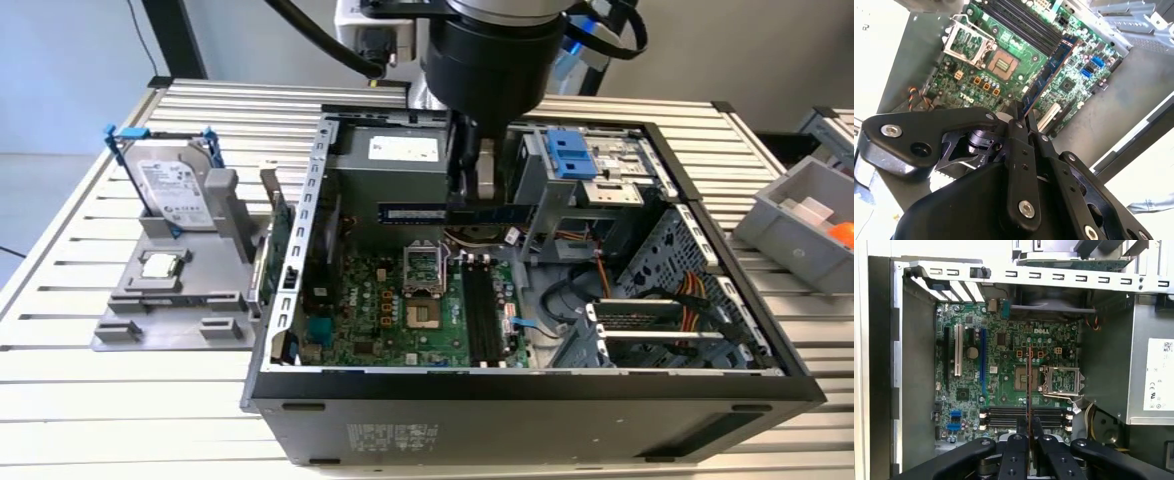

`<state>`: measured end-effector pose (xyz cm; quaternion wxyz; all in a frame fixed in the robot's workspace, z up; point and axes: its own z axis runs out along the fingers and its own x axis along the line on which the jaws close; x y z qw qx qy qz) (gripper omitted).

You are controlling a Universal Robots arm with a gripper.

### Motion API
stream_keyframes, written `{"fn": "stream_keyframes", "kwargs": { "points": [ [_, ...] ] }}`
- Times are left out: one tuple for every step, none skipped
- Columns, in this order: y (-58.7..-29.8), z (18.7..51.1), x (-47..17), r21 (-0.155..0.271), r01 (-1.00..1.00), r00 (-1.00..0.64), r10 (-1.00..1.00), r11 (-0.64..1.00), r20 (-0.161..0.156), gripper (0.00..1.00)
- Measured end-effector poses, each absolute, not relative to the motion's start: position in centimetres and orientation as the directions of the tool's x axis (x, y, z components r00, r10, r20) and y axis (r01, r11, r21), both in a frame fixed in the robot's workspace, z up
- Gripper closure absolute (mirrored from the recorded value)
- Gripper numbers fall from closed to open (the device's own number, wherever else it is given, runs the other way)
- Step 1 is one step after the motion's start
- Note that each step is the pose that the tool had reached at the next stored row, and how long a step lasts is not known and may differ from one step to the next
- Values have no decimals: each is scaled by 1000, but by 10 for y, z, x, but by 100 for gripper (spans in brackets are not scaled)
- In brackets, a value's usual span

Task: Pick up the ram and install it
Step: 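Pick up the ram and move it above insertion slot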

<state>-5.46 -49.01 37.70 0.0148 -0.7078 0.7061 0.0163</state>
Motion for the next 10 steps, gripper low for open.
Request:
{"fn": "stream_keyframes", "kwargs": {
  "points": [
    [-490,377,-53,2,-1000,2,-999,-2,-44,100],
    [-490,377,-51,2,-1000,2,-999,-2,-44,100],
    [-490,377,-50,2,-1000,2,-999,-2,-44,100],
    [-490,377,-48,2,-1000,2,-999,-2,-44,100],
    [-490,377,-47,2,-1000,2,-999,-2,-44,100],
    [-490,377,-45,2,-1000,2,-999,-2,-44,100],
    [-490,377,-43,2,-1000,2,-999,-2,-44,100],
    [-490,377,-41,2,-1000,2,-999,-2,-44,100],
    [-490,377,-40,2,-1000,2,-999,-2,-44,100],
    [-490,377,-38,2,-1000,2,-999,-2,-44,100]
  ]
}}
